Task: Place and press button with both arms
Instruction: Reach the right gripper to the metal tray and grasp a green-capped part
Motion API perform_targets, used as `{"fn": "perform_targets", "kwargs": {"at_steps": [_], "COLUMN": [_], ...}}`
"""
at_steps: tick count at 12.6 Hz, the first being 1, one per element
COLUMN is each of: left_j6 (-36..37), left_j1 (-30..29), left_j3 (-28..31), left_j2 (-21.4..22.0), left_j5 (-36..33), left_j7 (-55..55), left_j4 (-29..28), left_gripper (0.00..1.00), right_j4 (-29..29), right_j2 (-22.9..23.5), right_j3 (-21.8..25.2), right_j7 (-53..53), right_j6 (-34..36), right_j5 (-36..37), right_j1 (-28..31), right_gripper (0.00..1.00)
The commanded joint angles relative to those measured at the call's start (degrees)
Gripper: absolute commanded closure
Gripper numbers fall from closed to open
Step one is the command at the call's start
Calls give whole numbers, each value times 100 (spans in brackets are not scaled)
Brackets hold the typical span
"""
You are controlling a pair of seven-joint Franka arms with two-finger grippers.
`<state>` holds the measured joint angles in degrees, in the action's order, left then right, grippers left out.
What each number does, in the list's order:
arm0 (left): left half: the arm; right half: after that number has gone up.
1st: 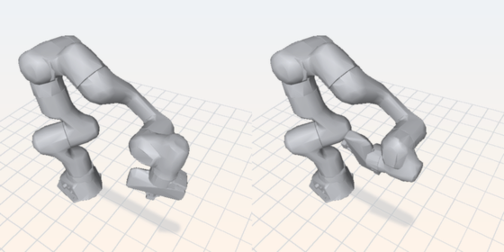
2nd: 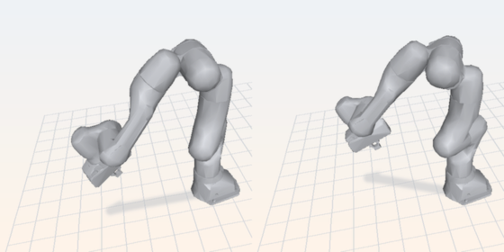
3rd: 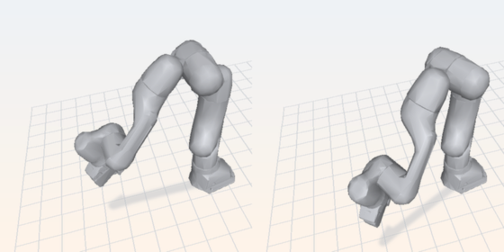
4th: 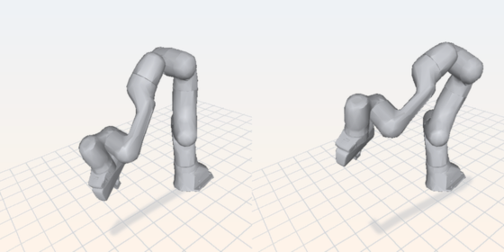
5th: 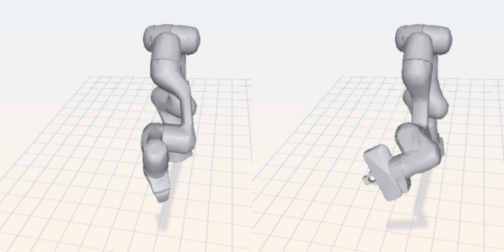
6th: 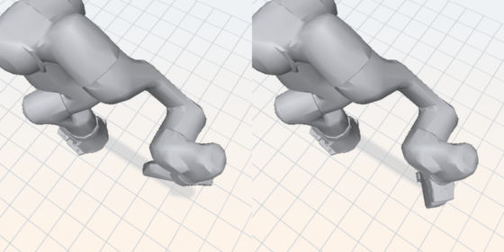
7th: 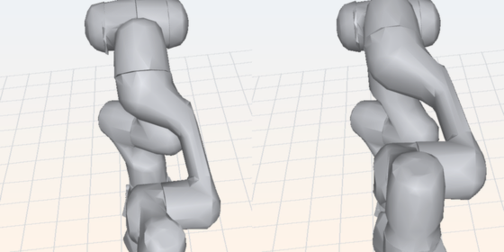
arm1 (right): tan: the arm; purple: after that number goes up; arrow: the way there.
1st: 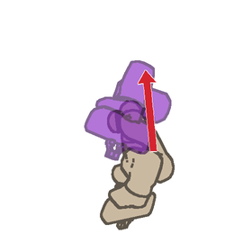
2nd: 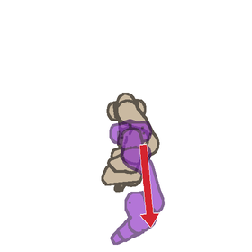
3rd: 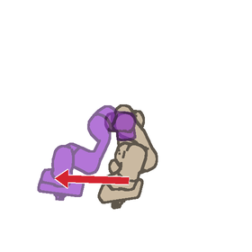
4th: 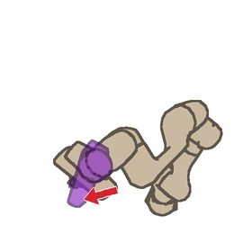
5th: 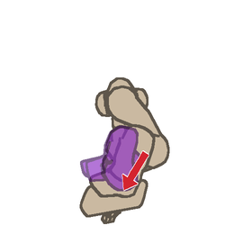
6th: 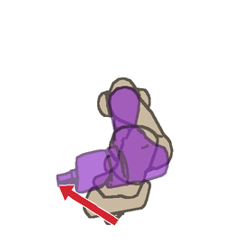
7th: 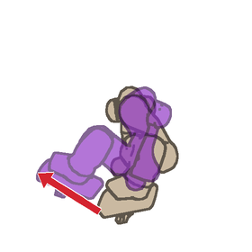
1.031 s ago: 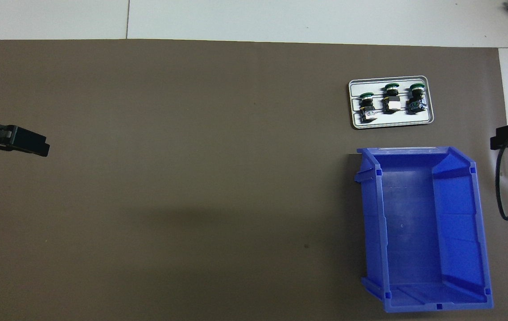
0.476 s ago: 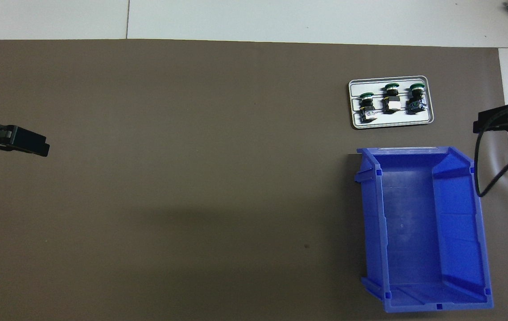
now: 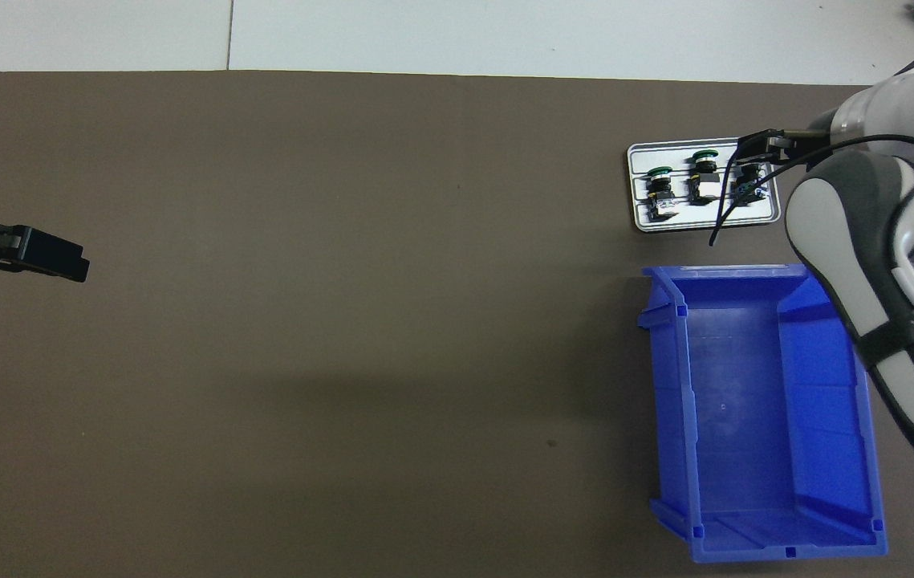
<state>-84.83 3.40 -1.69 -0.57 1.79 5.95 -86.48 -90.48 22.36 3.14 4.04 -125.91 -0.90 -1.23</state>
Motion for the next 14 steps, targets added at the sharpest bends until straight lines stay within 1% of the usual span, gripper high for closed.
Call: {"fn": "perform_targets", "kwargs": {"at_steps": [1,2,3,4,7,8,10,12,13,14], "left_j6": [10,10,10,10,10,10,10,10,10,10], "left_j1": [-59,-59,-59,-59,-59,-59,-59,-59,-59,-59], "left_j3": [-51,-51,-51,-51,-51,-51,-51,-51,-51,-51], "left_j2": [136,136,136,136,136,136,136,136,136,136], "left_j5": [-91,-91,-91,-91,-91,-91,-83,-82,-91,-83], "left_j7": [-59,-59,-59,-59,-59,-59,-59,-59,-59,-59], "left_j4": [-141,-132,-141,-141,-132,-141,-141,-141,-141,-141], "left_gripper": [0,0,0,0,0,0,0,0,0,0], "right_j4": [171,171,171,163,75,48,-136,-154,-154,-154], "right_j2": [819,1075,1216,1261,1323,1323,1323,1315,1315,1315], "right_j3": [-24,-24,-24,-24,-24,-15,-24,-23,-15,-15], "right_j7": [290,334,387,466,607,607,537,415,353,274], "right_j6": [-896,-1257,-1557,-1655,-1683,-1674,-1709,-1709,-1700,-1700], "right_j5": [-24,-68,-103,-86,-95,-103,-86,-68,-51,-16], "right_j1": [-52,-53,-70,-70,-70,-70,-62,-53,-53,-62], "right_gripper": [0,0,0,0,0,1,9,24,37,62]}}
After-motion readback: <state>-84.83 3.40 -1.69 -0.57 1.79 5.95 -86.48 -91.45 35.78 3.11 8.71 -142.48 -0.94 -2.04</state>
